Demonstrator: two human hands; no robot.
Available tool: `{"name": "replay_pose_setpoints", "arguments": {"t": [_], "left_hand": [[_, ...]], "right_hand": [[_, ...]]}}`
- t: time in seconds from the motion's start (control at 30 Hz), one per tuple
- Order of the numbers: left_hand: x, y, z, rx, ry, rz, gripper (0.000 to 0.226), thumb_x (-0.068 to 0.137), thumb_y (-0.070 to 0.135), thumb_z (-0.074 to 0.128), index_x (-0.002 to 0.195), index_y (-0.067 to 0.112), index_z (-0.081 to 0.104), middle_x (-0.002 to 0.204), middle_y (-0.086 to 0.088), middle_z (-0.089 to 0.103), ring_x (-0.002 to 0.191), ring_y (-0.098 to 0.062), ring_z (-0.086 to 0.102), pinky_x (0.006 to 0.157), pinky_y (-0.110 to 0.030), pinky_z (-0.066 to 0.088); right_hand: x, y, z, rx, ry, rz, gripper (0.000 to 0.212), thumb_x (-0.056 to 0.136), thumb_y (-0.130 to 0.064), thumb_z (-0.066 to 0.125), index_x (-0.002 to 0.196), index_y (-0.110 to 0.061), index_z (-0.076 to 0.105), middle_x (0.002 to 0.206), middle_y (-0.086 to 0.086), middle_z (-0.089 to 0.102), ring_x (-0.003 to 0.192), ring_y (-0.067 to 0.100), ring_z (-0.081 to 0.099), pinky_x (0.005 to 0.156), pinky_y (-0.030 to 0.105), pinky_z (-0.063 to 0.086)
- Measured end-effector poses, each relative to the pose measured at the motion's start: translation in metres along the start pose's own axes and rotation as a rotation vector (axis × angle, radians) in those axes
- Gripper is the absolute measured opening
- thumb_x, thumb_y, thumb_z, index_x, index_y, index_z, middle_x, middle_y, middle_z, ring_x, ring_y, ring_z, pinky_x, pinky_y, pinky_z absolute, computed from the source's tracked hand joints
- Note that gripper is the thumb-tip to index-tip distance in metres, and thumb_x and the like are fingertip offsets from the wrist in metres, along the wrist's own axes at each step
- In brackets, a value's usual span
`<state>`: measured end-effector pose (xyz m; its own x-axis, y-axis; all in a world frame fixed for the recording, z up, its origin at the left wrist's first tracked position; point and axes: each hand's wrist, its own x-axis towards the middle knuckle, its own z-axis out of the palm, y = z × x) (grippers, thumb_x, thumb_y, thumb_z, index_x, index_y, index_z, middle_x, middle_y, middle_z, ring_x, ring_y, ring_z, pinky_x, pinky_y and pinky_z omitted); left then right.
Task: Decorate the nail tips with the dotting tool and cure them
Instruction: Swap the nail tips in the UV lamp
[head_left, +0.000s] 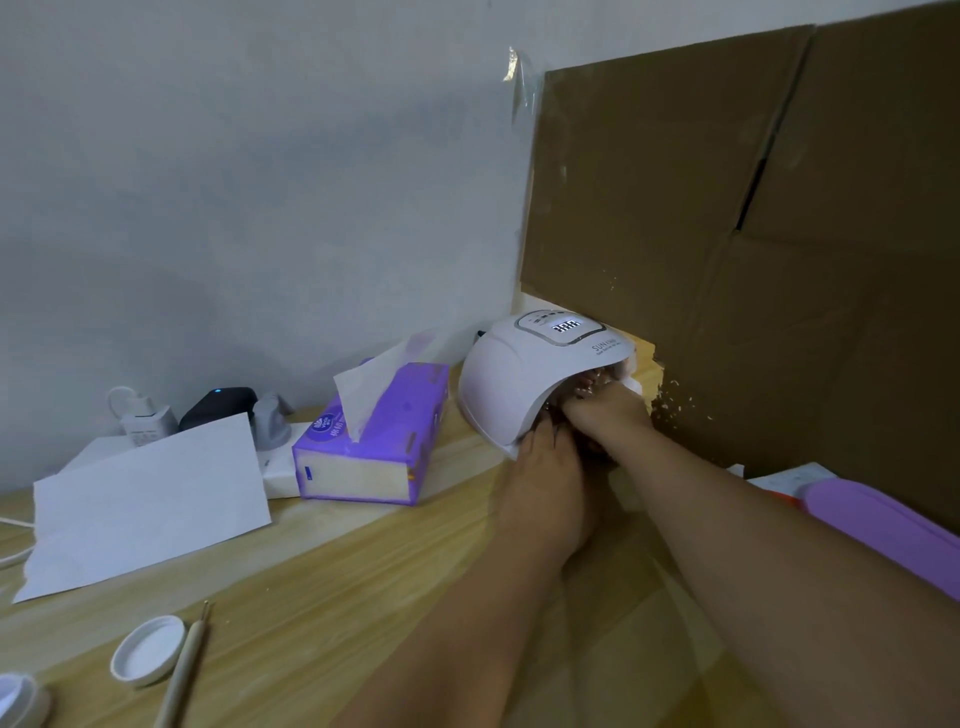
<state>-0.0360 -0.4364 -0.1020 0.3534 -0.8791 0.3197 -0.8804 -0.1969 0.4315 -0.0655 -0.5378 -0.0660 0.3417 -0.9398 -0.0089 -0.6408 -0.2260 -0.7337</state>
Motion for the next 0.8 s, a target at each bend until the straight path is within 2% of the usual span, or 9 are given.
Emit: {"name": "replay_pose_setpoints", "arguments": {"t": [0.1, 0.17, 0.3, 0.43, 0.5, 0.6, 0.67, 0.73, 0.8], "left_hand": [[-0.001, 0.001, -0.002, -0.029, -0.016, -0.023, 0.054, 0.09, 0.012, 0.043, 0.141, 0.009, 0.025, 0.15, -0.007, 0.02, 0.135, -0.019, 0.023, 0.104, -0.029, 0.027], [-0.001, 0.002, -0.004, -0.04, -0.013, -0.031, 0.049, 0.09, 0.012, 0.043, 0.137, 0.008, 0.032, 0.145, -0.008, 0.027, 0.131, -0.02, 0.029, 0.1, -0.028, 0.029], [-0.003, 0.005, -0.008, -0.114, 0.015, -0.033, 0.034, 0.087, 0.007, 0.045, 0.12, 0.005, 0.047, 0.129, -0.011, 0.043, 0.114, -0.025, 0.042, 0.08, -0.024, 0.031], [-0.005, 0.006, -0.009, -0.181, 0.034, -0.052, 0.034, 0.084, 0.003, 0.046, 0.118, 0.0, 0.043, 0.124, -0.016, 0.046, 0.109, -0.027, 0.044, 0.067, -0.021, 0.023], [-0.004, 0.006, -0.008, -0.182, 0.026, -0.046, 0.038, 0.085, 0.001, 0.044, 0.123, -0.001, 0.039, 0.128, -0.016, 0.044, 0.113, -0.028, 0.043, 0.073, -0.023, 0.027], [-0.002, 0.005, -0.007, -0.152, 0.022, -0.026, 0.05, 0.086, -0.003, 0.039, 0.135, 0.003, 0.031, 0.142, -0.013, 0.033, 0.129, -0.023, 0.032, 0.095, -0.025, 0.029], [-0.001, 0.003, -0.007, -0.156, 0.016, -0.037, 0.06, 0.085, -0.006, 0.037, 0.142, 0.004, 0.021, 0.149, -0.009, 0.024, 0.136, -0.02, 0.024, 0.102, -0.023, 0.025], [0.0, 0.001, -0.006, -0.17, 0.023, -0.054, 0.064, 0.085, -0.007, 0.036, 0.144, 0.006, 0.018, 0.15, -0.007, 0.023, 0.137, -0.019, 0.023, 0.1, -0.022, 0.025], [-0.001, 0.0, -0.005, -0.263, 0.095, -0.078, 0.055, 0.085, -0.006, 0.036, 0.138, 0.007, 0.033, 0.141, -0.008, 0.039, 0.128, -0.02, 0.037, 0.087, -0.017, 0.03]], "right_hand": [[-0.009, 0.0, -0.002, -0.107, -0.021, -0.038, 0.027, 0.091, -0.037, 0.044, 0.112, -0.021, 0.051, 0.11, 0.006, 0.057, 0.093, 0.024, 0.054, 0.08, 0.03, 0.044], [-0.018, 0.003, -0.004, -0.086, -0.006, -0.01, 0.026, 0.091, -0.04, 0.045, 0.104, -0.02, 0.053, 0.11, 0.009, 0.058, 0.086, 0.024, 0.051, 0.074, 0.028, 0.041], [-0.035, 0.012, -0.006, -0.048, 0.04, 0.002, 0.027, 0.088, -0.03, 0.053, 0.107, -0.011, 0.059, 0.112, 0.013, 0.06, 0.102, 0.029, 0.056, 0.075, 0.027, 0.042], [-0.045, 0.015, -0.004, -0.179, 0.072, -0.035, 0.029, 0.089, -0.034, 0.052, 0.104, -0.012, 0.06, 0.11, 0.011, 0.06, 0.102, 0.029, 0.057, 0.069, 0.027, 0.039], [-0.045, 0.016, -0.001, -0.212, 0.105, -0.034, 0.026, 0.089, -0.035, 0.053, 0.096, -0.011, 0.059, 0.105, 0.011, 0.061, 0.096, 0.028, 0.058, 0.064, 0.026, 0.037], [-0.041, 0.019, -0.001, -0.246, 0.157, -0.007, 0.027, 0.091, -0.033, 0.053, 0.096, -0.008, 0.06, 0.103, 0.011, 0.063, 0.082, 0.024, 0.055, 0.054, 0.023, 0.033], [-0.036, 0.02, -0.002, -0.209, 0.188, 0.035, 0.028, 0.092, -0.031, 0.053, 0.102, -0.005, 0.06, 0.107, 0.013, 0.063, 0.089, 0.027, 0.058, 0.059, 0.023, 0.035], [-0.034, 0.021, -0.001, -0.163, 0.223, 0.065, 0.031, 0.092, -0.03, 0.054, 0.107, -0.003, 0.056, 0.11, 0.015, 0.062, 0.099, 0.03, 0.06, 0.063, 0.026, 0.036], [-0.036, 0.02, 0.002, -0.198, 0.258, 0.009, 0.032, 0.093, -0.032, 0.052, 0.11, -0.005, 0.054, 0.109, 0.014, 0.062, 0.097, 0.03, 0.06, 0.062, 0.026, 0.035]]}}
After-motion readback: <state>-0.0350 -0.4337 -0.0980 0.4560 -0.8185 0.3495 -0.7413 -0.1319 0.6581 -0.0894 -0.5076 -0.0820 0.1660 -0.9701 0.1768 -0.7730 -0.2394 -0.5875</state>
